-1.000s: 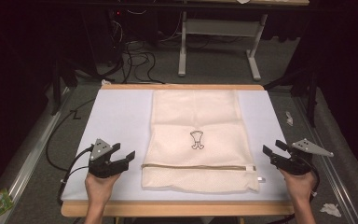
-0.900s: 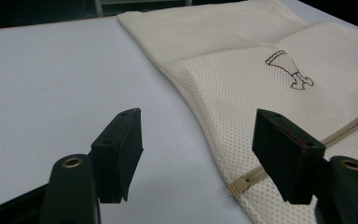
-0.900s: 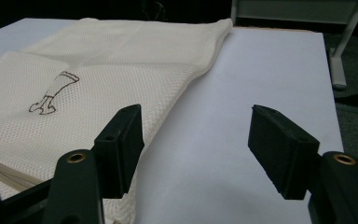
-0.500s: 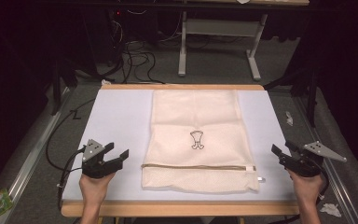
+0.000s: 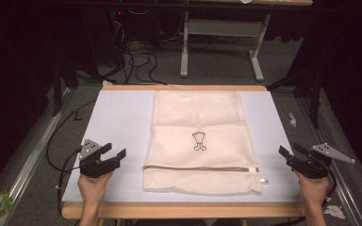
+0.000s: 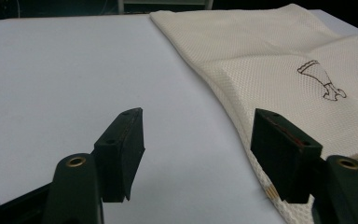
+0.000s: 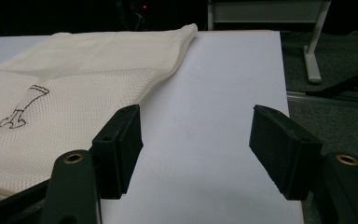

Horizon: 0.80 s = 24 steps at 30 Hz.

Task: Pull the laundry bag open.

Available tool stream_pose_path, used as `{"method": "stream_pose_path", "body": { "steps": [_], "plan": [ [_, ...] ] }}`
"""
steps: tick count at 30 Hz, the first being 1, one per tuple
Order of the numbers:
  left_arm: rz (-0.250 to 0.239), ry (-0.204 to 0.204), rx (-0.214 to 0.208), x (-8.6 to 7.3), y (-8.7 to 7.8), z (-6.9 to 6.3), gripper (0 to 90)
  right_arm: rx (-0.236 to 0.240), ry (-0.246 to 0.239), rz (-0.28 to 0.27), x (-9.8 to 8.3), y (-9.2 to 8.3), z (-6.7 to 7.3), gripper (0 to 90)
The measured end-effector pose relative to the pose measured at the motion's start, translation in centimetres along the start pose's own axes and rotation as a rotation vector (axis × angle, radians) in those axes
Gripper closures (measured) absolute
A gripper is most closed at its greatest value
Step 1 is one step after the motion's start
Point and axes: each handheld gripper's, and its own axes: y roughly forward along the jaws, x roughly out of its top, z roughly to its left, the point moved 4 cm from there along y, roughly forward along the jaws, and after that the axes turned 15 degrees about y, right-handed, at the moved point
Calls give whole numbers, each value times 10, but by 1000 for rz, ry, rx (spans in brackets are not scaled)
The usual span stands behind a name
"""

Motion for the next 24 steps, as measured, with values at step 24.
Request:
{"method": "stream_pose_path", "body": {
  "steps": [24],
  "plan": [
    [51, -10, 12, -6, 29, 9, 349, -61, 32, 46, -5, 13, -14, 372]
  ]
}}
